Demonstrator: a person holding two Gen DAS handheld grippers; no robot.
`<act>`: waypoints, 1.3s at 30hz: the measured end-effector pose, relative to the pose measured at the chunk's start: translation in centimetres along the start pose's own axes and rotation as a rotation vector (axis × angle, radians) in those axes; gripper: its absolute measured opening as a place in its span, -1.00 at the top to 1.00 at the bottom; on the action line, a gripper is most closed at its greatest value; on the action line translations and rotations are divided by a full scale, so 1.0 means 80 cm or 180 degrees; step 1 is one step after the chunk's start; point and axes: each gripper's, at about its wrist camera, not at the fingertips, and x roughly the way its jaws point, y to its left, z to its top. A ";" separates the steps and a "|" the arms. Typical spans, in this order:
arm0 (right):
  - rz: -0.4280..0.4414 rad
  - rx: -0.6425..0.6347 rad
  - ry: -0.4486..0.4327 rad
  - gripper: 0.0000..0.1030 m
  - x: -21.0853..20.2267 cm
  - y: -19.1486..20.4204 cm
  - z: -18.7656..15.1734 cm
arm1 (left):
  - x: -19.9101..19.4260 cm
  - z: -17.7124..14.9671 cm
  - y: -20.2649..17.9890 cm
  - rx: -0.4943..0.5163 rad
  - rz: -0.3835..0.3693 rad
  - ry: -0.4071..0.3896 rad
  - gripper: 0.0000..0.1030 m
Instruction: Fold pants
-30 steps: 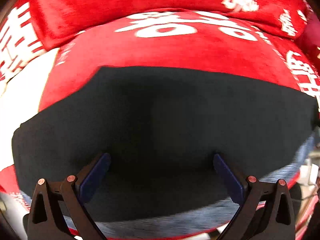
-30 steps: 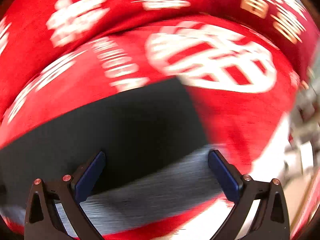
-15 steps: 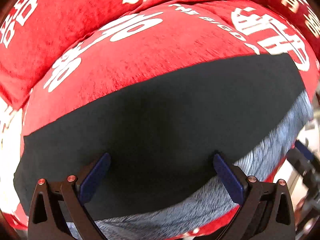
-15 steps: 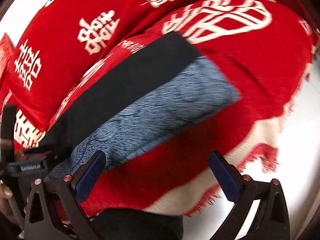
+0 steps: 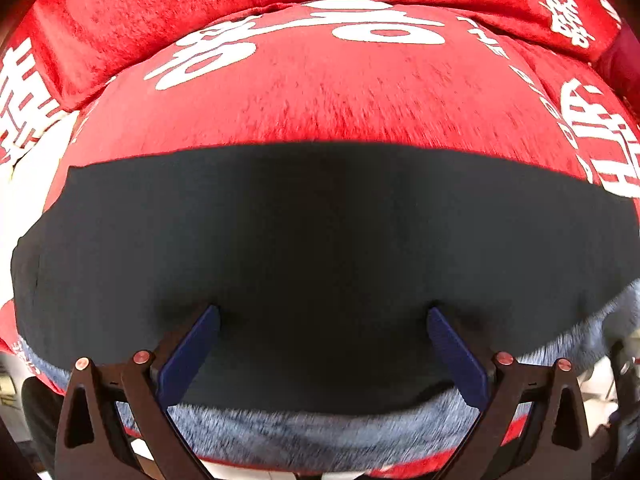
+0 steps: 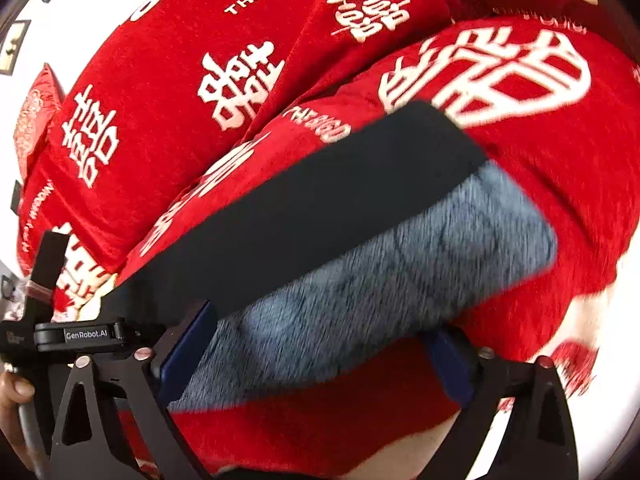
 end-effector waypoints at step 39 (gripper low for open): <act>-0.1120 -0.4014 -0.0319 0.64 0.080 0.447 -0.212 | -0.022 -0.067 0.377 -0.1094 -0.0824 -0.0361 -1.00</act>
